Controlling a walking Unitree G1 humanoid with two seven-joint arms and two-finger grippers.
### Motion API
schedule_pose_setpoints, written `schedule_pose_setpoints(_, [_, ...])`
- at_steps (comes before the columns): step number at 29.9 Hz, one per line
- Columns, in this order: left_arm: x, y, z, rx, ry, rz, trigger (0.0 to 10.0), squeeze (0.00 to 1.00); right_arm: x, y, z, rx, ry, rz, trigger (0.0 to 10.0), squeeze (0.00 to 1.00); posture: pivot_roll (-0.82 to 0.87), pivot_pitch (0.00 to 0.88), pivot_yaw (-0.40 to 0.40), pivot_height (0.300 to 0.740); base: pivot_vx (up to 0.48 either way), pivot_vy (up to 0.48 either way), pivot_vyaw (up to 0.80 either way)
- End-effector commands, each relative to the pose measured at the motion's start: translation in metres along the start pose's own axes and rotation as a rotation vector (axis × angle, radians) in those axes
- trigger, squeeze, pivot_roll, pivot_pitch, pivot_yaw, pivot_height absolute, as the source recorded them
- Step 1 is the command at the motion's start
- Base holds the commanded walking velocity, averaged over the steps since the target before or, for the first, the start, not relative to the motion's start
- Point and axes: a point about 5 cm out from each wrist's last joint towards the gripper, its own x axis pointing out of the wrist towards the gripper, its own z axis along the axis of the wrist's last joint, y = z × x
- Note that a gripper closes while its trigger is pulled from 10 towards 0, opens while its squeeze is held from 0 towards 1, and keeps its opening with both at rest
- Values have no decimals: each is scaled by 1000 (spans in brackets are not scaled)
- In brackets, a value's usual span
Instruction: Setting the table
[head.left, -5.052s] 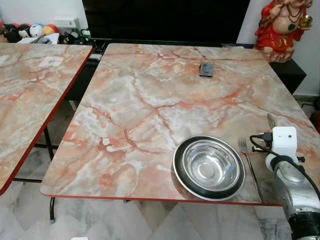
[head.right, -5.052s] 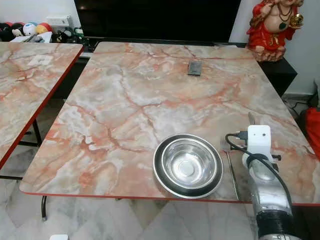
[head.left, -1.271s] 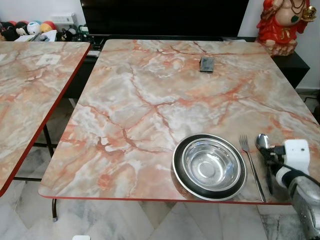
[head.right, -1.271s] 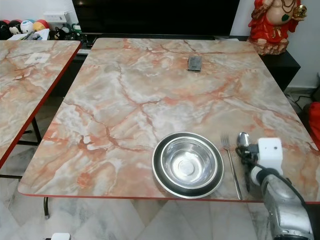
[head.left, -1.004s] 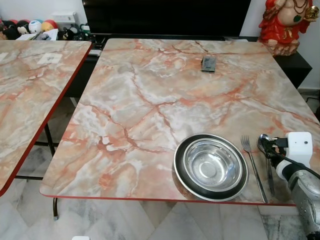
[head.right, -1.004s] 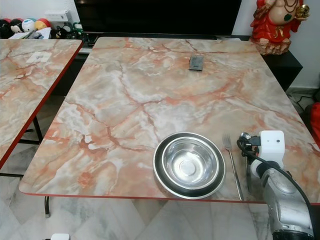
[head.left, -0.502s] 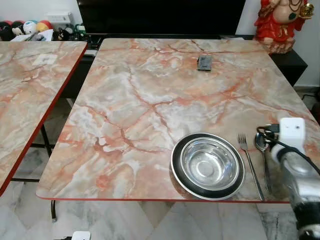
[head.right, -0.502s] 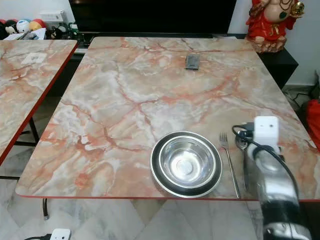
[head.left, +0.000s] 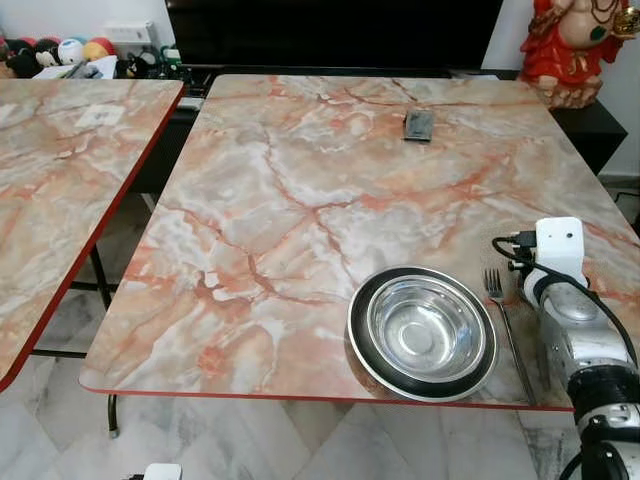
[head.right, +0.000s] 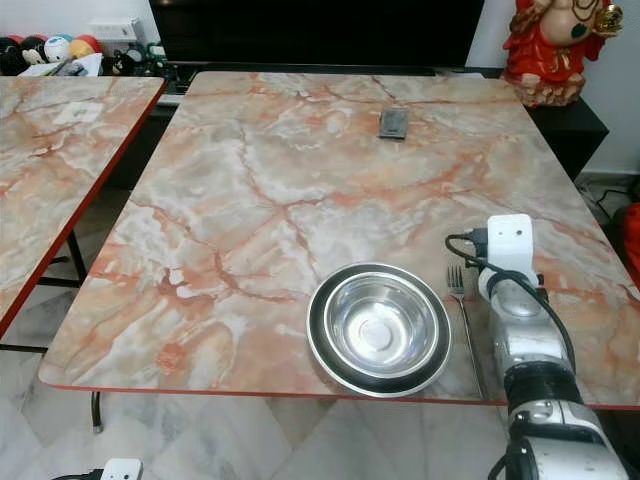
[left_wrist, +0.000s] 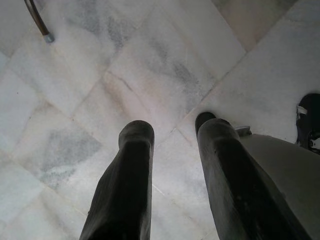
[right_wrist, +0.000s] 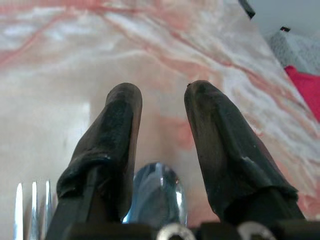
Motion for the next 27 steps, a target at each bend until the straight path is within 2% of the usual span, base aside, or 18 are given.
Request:
schedule_pose_setpoints(1, [-3, 2, -11, 4, 39, 4, 10000, 0, 1, -8, 1, 24, -4, -21, 10000, 0, -42, 179, 22, 740, 0, 0, 0])
schedule_pose_setpoints(7, [-3, 3, -11, 4, 37, 1, 10000, 0, 1, -12, 11, 28, -49, -54, 10000, 0, -42, 181, 24, 740, 0, 0, 0])
schedule_pose_setpoints(12, [-3, 3, -11, 6, 39, -2, 10000, 0, 1, -19, 7, -128, -1, -54, 10000, 0, -42, 180, 23, 740, 0, 0, 0])
schedule_pose_setpoints(17, [-3, 2, -11, 5, 41, -3, 10000, 0, 0, -19, 6, -198, 14, -18, 10000, 0, -43, 183, 23, 740, 0, 0, 0])
schedule_pose_setpoints(19, [-3, 2, -11, 4, 42, -4, 10000, 0, 0, -19, 9, -254, 12, -8, 10000, 0, -43, 183, 23, 740, 0, 0, 0])
schedule_pose_setpoints(23, [-3, 2, -11, 2, 43, -10, 10000, 0, -1, -21, 11, -285, 25, -3, 10000, 0, -46, 180, 22, 740, 0, 0, 0])
schedule_pose_setpoints(25, [-3, 2, -11, 2, 44, -14, 10000, 0, -2, -26, 11, -362, 45, -9, 10000, 0, -47, 179, 22, 740, 0, 0, 0])
schedule_pose_setpoints(27, [-3, 2, -11, 1, 44, -15, 10000, 0, -2, -28, 10, -377, 53, -13, 10000, 0, -47, 179, 22, 740, 0, 0, 0])
